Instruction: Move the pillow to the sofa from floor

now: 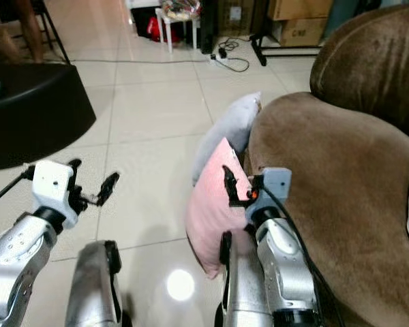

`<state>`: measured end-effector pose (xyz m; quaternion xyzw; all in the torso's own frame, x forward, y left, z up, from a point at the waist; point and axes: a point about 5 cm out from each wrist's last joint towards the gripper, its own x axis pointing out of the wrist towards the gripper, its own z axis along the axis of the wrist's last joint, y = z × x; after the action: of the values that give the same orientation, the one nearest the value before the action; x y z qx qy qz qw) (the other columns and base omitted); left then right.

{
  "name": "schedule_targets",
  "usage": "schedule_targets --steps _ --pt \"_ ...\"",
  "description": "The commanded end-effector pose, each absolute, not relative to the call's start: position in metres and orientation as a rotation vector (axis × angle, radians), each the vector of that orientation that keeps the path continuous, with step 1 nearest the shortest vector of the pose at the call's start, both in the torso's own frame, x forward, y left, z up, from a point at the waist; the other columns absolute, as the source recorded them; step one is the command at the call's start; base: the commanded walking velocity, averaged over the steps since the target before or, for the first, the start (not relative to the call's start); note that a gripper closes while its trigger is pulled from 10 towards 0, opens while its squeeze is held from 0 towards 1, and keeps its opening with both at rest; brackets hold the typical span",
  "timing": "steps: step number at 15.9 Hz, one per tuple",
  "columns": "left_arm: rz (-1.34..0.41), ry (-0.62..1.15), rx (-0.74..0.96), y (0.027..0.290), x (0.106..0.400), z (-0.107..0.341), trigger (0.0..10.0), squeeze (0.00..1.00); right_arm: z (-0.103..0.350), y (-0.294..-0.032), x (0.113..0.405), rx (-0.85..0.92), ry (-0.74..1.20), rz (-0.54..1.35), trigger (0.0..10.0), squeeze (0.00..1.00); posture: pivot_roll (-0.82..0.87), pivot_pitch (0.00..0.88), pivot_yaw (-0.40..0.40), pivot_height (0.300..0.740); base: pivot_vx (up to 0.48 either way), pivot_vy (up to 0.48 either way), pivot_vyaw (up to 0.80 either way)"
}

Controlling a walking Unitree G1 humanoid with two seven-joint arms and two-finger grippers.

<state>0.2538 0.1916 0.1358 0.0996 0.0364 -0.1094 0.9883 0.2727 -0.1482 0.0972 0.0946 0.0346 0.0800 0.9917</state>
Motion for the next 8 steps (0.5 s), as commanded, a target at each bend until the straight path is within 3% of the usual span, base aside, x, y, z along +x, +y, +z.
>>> schedule_targets --steps 1,7,8 --pt "-0.210 0.061 0.214 0.1913 0.2554 0.1364 10.0 0.00 0.0999 -0.1490 0.2709 0.194 0.074 0.150 10.0 0.00 -0.18 0.000 0.000 0.480 0.000 0.000 0.00" --pt "-0.199 0.046 0.225 0.1860 0.2579 0.1342 10.0 0.00 0.1043 -0.1565 0.2642 0.188 0.097 0.123 10.0 0.00 -0.19 0.000 0.000 0.520 0.000 0.000 0.00" --pt "-0.196 0.046 0.226 0.1855 0.2585 0.1331 10.0 0.00 0.1051 -0.1565 0.2646 0.192 0.103 0.121 10.0 0.00 -0.19 0.000 0.062 0.530 0.000 0.000 0.00"
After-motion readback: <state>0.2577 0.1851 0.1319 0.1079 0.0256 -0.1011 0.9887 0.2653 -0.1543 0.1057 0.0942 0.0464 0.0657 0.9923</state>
